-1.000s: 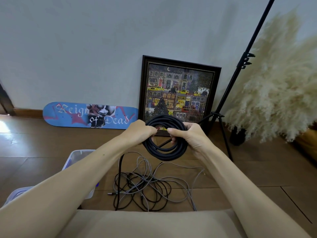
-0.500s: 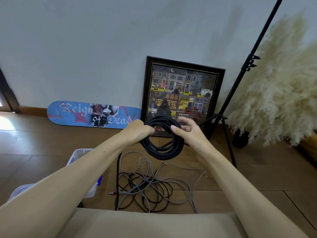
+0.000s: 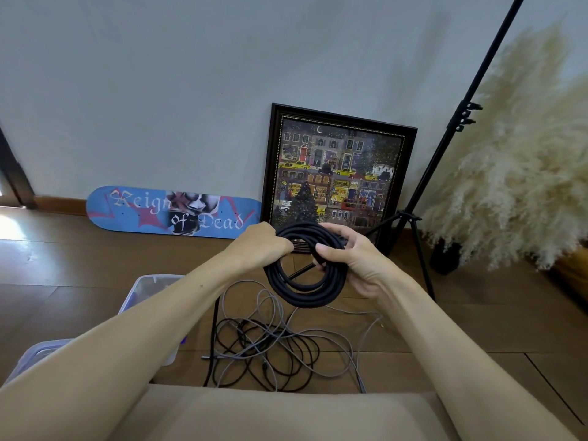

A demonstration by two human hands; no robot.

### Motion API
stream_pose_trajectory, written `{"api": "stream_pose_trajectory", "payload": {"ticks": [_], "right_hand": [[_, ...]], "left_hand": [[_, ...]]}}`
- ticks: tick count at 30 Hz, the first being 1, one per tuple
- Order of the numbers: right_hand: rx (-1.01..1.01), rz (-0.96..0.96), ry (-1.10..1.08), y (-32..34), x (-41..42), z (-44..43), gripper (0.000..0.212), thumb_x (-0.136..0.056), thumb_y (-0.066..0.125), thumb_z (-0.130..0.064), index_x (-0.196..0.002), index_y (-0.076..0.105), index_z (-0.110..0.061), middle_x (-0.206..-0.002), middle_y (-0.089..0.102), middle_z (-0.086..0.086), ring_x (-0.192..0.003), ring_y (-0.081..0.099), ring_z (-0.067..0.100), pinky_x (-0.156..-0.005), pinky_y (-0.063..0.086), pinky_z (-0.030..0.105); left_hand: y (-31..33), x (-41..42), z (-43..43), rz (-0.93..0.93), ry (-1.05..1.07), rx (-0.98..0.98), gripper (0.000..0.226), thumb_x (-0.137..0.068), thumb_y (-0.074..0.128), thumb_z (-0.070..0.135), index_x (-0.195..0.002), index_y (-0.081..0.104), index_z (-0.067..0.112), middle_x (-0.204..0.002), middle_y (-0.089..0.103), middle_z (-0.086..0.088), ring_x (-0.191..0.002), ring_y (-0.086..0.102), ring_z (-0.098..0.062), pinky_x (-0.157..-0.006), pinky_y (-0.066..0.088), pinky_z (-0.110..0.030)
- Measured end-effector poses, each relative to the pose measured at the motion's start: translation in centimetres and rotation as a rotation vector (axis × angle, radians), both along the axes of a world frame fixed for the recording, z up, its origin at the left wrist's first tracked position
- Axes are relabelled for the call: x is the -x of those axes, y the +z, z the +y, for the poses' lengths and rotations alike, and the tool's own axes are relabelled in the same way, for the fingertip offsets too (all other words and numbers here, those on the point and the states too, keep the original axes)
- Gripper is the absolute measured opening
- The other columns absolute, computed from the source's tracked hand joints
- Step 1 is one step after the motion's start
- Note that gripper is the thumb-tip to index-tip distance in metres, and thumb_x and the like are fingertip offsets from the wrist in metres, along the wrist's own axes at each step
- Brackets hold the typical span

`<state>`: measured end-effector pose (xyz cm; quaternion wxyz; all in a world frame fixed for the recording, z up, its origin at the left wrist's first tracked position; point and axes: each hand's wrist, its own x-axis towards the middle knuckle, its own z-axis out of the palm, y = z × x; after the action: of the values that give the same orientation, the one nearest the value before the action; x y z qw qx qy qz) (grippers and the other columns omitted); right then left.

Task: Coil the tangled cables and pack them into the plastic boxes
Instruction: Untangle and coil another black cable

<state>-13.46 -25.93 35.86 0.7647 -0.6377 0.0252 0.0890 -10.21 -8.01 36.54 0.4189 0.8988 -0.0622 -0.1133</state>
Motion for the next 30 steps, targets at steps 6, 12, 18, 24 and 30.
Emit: {"api": "stream_pose_trajectory", "payload": {"ticks": [6,12,18,24,30], "right_hand": [[-0.063,0.104,0.02,0.2,-0.2,0.0,0.058,-0.074,0.067,0.01,-0.127,0.057,-0.009,-0.084,0.069,0.012,-0.066,0.067,0.023,-0.059,0.057,0.029],[-0.023,0.133,0.053,0.0,0.0,0.1,0.057,-0.077,0.06,0.02,-0.127,0.056,-0.006,-0.073,0.067,0.008,-0.062,0.064,0.022,-0.06,0.056,0.031],[0.321,-0.028,-0.046,0.5,0.4,0.8,0.051,-0.085,0.07,-0.01,-0.131,0.051,-0.02,-0.107,0.058,0.008,-0.097,0.06,0.021,-0.082,0.049,0.032],[0.721,-0.662,-0.03,1.0,2.8,2.1,0.023,-0.085,0.069,-0.031,-0.1,0.061,-0.016,-0.086,0.062,0.002,-0.079,0.058,0.012,-0.073,0.048,0.026],[1.592,-0.65,0.448,-2.2,2.9,5.5,0.059,-0.081,0.064,-0.059,-0.108,0.051,-0.009,-0.102,0.057,0.003,-0.09,0.056,0.022,-0.069,0.044,0.033]], "left_hand": [[0.0,0.0,0.0,-0.027,-0.009,-0.08,0.018,-0.076,0.056,0.019,-0.067,0.047,0.006,-0.066,0.046,-0.005,-0.059,0.038,-0.022,-0.057,0.029,-0.03],[0.1,0.3,0.0,-0.047,-0.021,-0.133,0.029,-0.078,0.056,0.016,-0.058,0.036,0.011,-0.058,0.034,-0.001,-0.051,0.029,-0.018,-0.05,0.022,-0.028],[0.2,0.3,0.2,-0.077,-0.01,-0.197,0.026,-0.077,0.054,0.017,-0.059,0.036,0.011,-0.059,0.036,-0.002,-0.054,0.031,-0.019,-0.052,0.023,-0.029],[0.4,-0.2,1.2,-0.066,0.055,-0.234,0.023,-0.077,0.053,0.014,-0.062,0.036,0.011,-0.061,0.037,-0.003,-0.054,0.031,-0.018,-0.051,0.022,-0.028],[-0.3,-0.2,1.1,-0.052,0.034,-0.269,0.033,-0.076,0.052,0.012,-0.06,0.023,0.014,-0.061,0.028,-0.002,-0.055,0.022,-0.019,-0.052,0.016,-0.03]]}}
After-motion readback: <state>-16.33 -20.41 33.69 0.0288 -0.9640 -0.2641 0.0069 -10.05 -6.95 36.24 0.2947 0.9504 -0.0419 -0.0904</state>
